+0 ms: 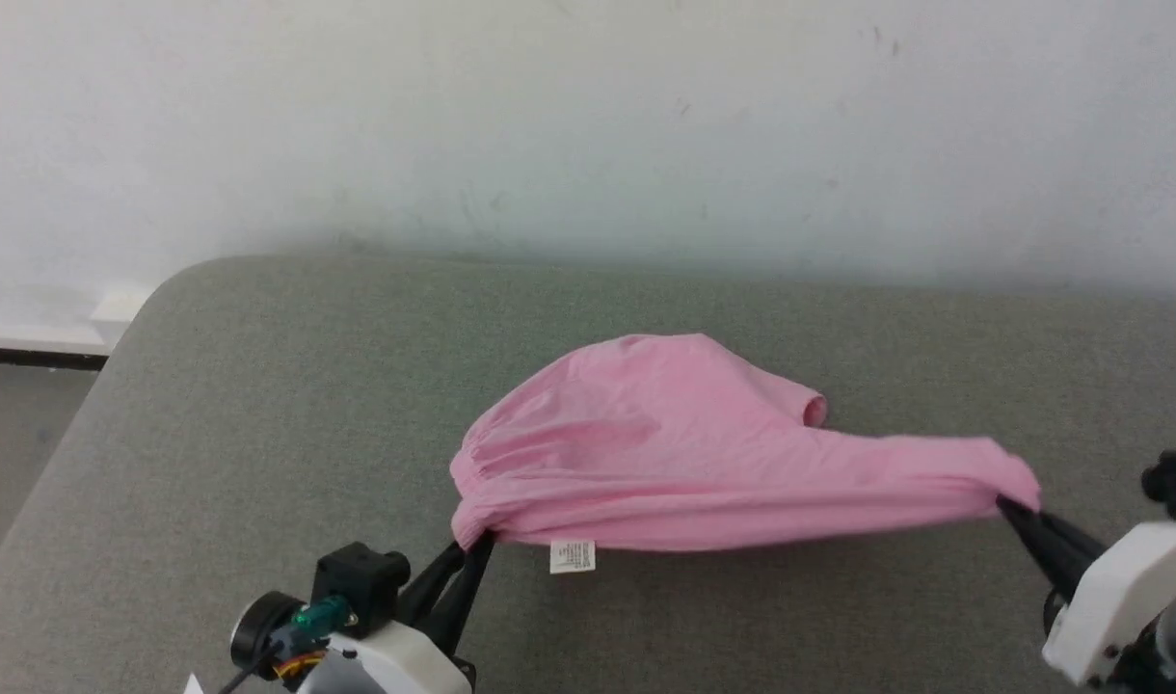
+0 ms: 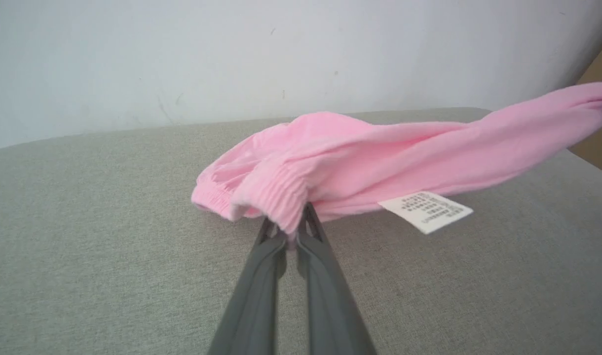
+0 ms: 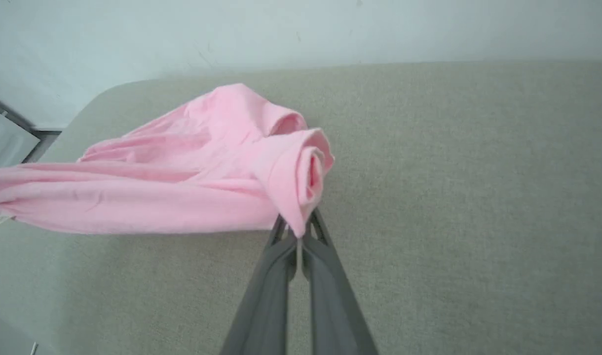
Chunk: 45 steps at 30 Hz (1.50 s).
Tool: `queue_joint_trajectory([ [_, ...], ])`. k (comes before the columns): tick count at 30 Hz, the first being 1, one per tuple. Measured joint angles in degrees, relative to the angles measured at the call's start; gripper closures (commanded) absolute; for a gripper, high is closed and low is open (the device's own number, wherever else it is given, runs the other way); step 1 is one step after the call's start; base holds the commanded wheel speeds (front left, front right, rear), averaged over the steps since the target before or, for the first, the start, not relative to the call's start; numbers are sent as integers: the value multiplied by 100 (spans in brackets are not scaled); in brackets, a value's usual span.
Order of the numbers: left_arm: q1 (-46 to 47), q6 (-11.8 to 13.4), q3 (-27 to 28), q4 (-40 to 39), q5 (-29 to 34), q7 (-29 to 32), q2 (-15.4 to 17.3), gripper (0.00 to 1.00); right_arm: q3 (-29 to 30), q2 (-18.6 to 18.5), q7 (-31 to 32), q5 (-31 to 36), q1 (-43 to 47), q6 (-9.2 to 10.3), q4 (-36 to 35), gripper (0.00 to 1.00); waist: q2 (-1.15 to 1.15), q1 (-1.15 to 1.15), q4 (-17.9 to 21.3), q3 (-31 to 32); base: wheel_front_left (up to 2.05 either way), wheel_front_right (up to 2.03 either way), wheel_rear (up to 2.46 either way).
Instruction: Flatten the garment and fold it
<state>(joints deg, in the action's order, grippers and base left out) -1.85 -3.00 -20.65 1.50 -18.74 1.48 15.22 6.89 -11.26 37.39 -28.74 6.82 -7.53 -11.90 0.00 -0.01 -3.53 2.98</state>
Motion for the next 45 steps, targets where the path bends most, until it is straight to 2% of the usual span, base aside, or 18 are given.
queue_joint_trajectory([
  [5, 300, -145, 147, -916, -214, 537, 372, 100, 264, -111, -11, -377, -741, 0, -401, 100, 0, 0, 49, 168, 0, 0, 0],
  [11, 1450, -249, 561, -2070, -476, 1304, 850, 100, 371, -300, -69, -457, -1891, -1, -560, 100, 0, 1, 35, 179, 0, 0, 0],
  [14, 2076, -249, 753, -2370, -772, 1692, 867, 100, 350, -399, -65, -394, -2423, -1, -544, 100, 0, 0, 58, 122, 0, 0, 0],
  [19, 2962, -250, 914, -2402, -827, 2115, 1069, 100, 71, -655, -57, -87, -3255, -9, -393, 100, 0, 1, 134, -75, 0, 0, 0],
  [26, 3991, -315, 884, -1649, -1059, 2332, 1109, 100, -405, -990, -126, 163, -4655, -9, 390, 100, 0, 1, 276, -643, 0, 0, 0],
  [32, 5112, -402, 626, -555, -1098, 2239, 1049, 100, -948, -1147, -678, 370, -5996, -9, 1572, 100, 0, 3, 439, -1337, 0, 0, 0],
  [35, 5863, -410, 526, 164, -1048, 1870, 943, 100, -1110, -1094, -1152, 569, -6690, -10, 2221, 100, 0, 4, 533, -1706, 0, 0, 0],
  [39, 6754, -411, 525, 1104, -826, 1048, 710, 100, -1195, -898, -1892, 879, -7365, -10, 3048, 100, 0, 3, 662, -2166, 0, 0, 0],
  [45, 7143, -410, 355, 2279, -566, -66, 334, 100, -1333, -617, -2726, 1032, -7566, -9, 3975, 100, 0, 3, 810, -2692, 0, 0, 0],
])
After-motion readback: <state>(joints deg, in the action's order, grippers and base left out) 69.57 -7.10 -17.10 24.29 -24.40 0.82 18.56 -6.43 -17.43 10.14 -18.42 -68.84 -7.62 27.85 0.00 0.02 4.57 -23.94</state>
